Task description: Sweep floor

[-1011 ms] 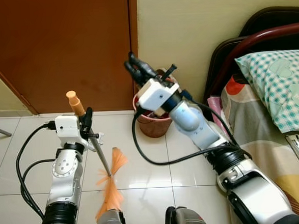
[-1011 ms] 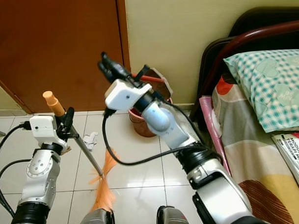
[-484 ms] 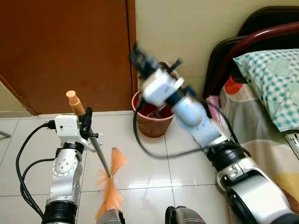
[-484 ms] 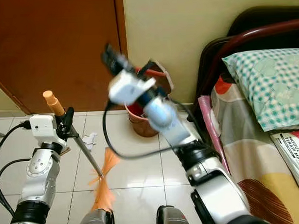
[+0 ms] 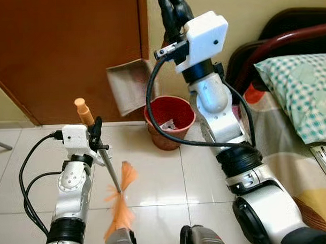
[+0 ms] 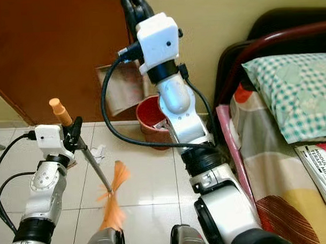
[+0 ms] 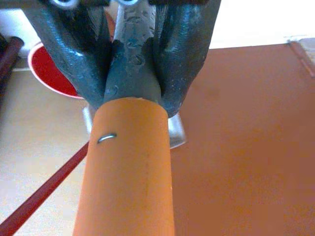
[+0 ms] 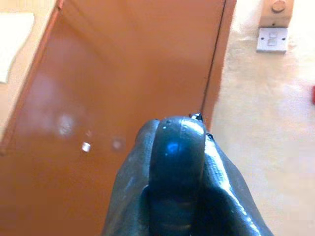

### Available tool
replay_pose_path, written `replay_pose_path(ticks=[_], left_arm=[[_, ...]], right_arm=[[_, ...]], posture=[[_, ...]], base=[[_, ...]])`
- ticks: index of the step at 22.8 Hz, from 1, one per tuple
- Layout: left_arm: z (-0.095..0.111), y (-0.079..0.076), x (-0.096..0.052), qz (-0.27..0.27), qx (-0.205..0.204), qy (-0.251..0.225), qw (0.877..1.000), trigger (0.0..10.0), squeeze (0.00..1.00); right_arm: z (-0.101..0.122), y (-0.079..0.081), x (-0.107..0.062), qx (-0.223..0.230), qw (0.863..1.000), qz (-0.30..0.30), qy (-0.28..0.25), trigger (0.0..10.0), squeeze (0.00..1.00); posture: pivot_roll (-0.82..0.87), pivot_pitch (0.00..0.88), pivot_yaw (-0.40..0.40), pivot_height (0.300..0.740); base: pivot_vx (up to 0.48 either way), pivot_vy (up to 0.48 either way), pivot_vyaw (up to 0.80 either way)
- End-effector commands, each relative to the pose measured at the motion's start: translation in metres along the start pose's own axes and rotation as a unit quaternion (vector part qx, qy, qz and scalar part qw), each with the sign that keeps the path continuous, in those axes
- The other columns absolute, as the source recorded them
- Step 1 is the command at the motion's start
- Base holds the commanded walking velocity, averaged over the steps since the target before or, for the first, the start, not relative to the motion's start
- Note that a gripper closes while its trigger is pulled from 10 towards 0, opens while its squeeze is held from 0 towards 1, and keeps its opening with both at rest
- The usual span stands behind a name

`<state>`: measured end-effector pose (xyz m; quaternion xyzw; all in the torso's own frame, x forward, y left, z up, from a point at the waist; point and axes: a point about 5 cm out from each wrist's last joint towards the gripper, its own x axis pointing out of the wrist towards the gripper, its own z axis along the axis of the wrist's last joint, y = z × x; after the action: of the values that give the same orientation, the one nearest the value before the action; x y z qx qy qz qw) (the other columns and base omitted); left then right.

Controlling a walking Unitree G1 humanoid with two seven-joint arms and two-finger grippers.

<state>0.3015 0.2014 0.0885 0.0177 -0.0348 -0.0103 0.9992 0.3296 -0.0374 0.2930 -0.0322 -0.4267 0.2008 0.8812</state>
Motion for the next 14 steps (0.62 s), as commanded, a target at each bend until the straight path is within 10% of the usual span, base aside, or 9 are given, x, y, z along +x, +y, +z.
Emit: replay_pose_path(ticks=[1,14], left_arm=[[-0.009,0.006,-0.005,0.007,0.01,0.026,1.0,10.0,0.0],[-0.028,0.016,-0.04,-0.004,0.023,0.067,0.997,10.0,0.0]], right_arm=[[0.001,-0.006,-0.009,0.007,1.0,-0.013,0.005,10.0,0.0],[-0.032,-0.026,-0.116,0.035,0.977,-0.1,0.188,10.0,0.0]], posture=[[-0.01,0.066,-0.019,0.74],[0.0,0.076,-0.002,0.74]], base=[[0.0,0.0,0.0],[0.0,0.0,0.0]])
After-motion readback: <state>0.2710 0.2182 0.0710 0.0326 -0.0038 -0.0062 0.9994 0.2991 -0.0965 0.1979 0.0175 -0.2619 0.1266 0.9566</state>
